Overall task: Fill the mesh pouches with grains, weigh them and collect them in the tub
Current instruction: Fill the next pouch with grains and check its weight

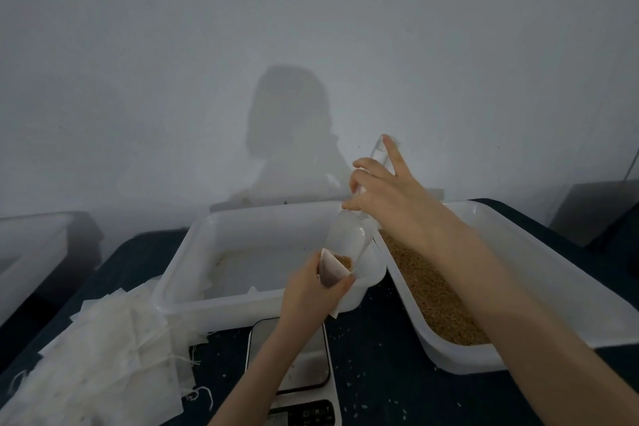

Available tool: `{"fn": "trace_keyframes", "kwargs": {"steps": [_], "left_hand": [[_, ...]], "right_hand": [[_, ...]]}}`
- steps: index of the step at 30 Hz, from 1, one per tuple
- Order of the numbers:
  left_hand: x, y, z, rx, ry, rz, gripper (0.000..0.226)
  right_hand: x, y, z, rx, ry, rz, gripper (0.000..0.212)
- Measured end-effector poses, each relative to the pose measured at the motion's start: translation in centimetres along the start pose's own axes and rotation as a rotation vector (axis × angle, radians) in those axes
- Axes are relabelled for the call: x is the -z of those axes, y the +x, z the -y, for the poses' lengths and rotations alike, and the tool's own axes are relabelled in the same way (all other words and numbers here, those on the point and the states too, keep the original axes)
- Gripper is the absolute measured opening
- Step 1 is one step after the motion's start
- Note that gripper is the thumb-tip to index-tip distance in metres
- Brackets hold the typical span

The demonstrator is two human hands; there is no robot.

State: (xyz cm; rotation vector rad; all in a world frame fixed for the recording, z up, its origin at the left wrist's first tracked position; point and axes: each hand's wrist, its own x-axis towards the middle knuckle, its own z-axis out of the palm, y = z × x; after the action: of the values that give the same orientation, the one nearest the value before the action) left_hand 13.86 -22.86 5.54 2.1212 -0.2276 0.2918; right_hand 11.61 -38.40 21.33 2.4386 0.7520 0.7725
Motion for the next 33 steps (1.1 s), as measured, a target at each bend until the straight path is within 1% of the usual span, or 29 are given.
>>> {"fn": "trace_keyframes", "kwargs": {"steps": [1, 3, 5, 7, 9, 11, 14, 18, 21, 23, 26, 28, 31, 33], "left_hand": [[-0.1, 0.0, -0.1, 0.005, -0.006, 0.000, 0.036], [-0.5, 0.1, -0.2, 0.017, -0.034, -0.007, 0.034], [-0.9, 0.2, -0.3, 0.020, -0.058, -0.020, 0.033], [-1.3, 0.2, -0.2, 0.020, -0.071, -0.021, 0.035], [-1.6, 0.2, -0.2, 0.032, -0.103, -0.012, 0.032], [-1.8, 0.2, -0.1, 0.033, -0.129, -0.009, 0.026], [-1.9, 0.1, 0.0, 0.030, -0.137, -0.006, 0.026], [-1.7, 0.3, 0.2, 0.035, -0.146, -0.001, 0.026], [-1.4, 0.2, 0.2, 0.033, -0.226, -0.024, 0.018], [-1.2, 0.1, 0.3, 0.044, -0.281, -0.040, 0.013], [-0.9, 0.3, 0.4, 0.049, -0.284, -0.043, 0.005], [-0.9, 0.3, 0.4, 0.051, -0.243, -0.049, 0.008], [-0.9, 0.3, 0.5, 0.053, -0.204, -0.070, 0.009], [-0.8, 0.3, 0.6, 0.060, -0.196, -0.073, 0.009]], "right_hand": [[0.0, 0.0, 0.1, 0.008, -0.028, -0.017, 0.055], [-0.1, -0.1, 0.7, 0.034, -0.092, -0.072, 0.046], [-0.2, 0.0, 1.3, 0.047, -0.163, -0.156, 0.037], [-0.1, 0.3, 1.7, 0.073, -0.183, -0.239, 0.032], [-0.1, 0.6, 2.1, 0.117, -0.231, -0.240, 0.032], [0.0, 0.8, 2.6, 0.154, -0.279, -0.225, 0.037], [-0.1, 0.8, 3.3, 0.188, -0.312, -0.213, 0.041], [-0.3, 0.5, 3.6, 0.201, -0.384, -0.213, 0.034], [-0.1, 0.1, 3.2, 0.206, -0.381, -0.259, 0.026], [-0.2, -0.2, 2.9, 0.206, -0.362, -0.295, 0.027], [-0.9, -0.9, 2.6, 0.194, -0.354, -0.314, 0.034], [-1.5, -1.2, 2.3, 0.173, -0.349, -0.318, 0.042], [-1.9, -1.7, 1.8, 0.149, -0.339, -0.295, 0.038], [-2.2, -2.1, 1.4, 0.106, -0.307, -0.296, 0.046]]}}
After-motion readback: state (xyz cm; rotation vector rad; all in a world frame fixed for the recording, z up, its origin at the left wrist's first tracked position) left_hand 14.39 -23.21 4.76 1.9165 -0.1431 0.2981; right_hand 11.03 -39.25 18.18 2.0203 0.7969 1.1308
